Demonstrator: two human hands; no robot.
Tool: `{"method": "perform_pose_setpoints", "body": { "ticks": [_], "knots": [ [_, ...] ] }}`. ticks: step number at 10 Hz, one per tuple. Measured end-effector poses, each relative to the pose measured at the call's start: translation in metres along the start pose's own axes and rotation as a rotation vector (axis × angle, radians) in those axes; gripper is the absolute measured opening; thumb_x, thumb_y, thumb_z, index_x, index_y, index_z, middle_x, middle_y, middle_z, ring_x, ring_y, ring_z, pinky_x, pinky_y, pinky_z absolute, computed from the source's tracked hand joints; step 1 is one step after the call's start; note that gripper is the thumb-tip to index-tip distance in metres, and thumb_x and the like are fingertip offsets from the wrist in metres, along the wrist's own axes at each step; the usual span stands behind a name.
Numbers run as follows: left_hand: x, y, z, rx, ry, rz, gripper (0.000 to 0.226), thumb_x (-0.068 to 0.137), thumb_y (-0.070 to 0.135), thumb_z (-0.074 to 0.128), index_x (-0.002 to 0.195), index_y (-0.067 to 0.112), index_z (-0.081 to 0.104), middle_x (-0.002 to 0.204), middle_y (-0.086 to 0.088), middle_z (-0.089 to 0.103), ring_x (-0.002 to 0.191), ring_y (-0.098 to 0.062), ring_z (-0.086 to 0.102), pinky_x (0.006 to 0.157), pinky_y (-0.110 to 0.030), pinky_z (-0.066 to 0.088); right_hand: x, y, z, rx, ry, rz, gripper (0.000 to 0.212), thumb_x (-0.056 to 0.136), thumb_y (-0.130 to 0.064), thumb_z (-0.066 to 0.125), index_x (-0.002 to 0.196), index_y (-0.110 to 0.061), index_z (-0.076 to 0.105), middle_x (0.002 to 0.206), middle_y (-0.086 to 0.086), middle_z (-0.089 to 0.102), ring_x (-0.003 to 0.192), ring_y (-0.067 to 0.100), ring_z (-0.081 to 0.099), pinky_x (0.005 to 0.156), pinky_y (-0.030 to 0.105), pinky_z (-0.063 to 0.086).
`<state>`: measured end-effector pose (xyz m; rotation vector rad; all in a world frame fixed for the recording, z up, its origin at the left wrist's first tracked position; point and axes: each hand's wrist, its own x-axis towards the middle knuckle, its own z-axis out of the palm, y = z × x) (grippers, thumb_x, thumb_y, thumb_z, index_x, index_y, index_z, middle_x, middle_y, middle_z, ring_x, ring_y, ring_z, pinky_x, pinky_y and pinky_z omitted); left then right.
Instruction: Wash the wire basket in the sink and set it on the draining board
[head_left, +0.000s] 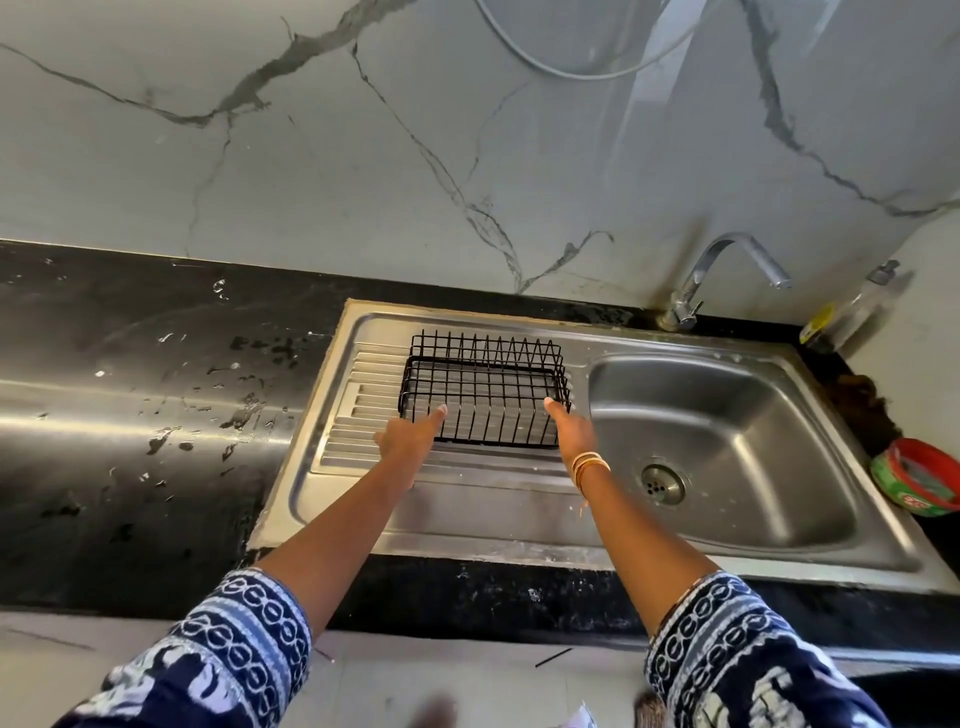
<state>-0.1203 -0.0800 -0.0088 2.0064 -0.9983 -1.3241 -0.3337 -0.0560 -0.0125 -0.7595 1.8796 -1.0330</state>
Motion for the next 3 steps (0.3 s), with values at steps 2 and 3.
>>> {"method": "perform_pose_setpoints", "body": {
  "ticks": [2, 3],
  "knots": [
    [-0.057, -0.002, 0.006, 0.262, 0.058, 0.234, 0.095, 0.086, 0.039, 0.067, 0.151, 0.002, 0.009, 0.15, -0.025, 0.026, 0.137, -0.04, 0.032, 0.11, -0.049, 0.035, -0.04, -0.003, -0.018, -0.428, -0.005, -0.198, 0.072, 0.093, -0.047, 0.049, 0.147, -0.006, 0.026, 0.15, 0.018, 0.034, 0.135, 0.036, 0.037, 0.109, 0.043, 0.032],
    [-0.09, 0.021, 0.01, 0.418, 0.128, 0.517, 0.086, 0.088, 0.041, 0.061, 0.151, 0.007, 0.013, 0.154, -0.021, 0.024, 0.142, -0.036, 0.024, 0.111, -0.051, 0.034, -0.051, -0.021, -0.043, -0.721, -0.005, -0.41, 0.069, 0.094, -0.036, 0.049, 0.148, -0.008, 0.018, 0.153, 0.017, 0.027, 0.136, 0.037, 0.034, 0.109, 0.047, 0.033]
  ]
}}
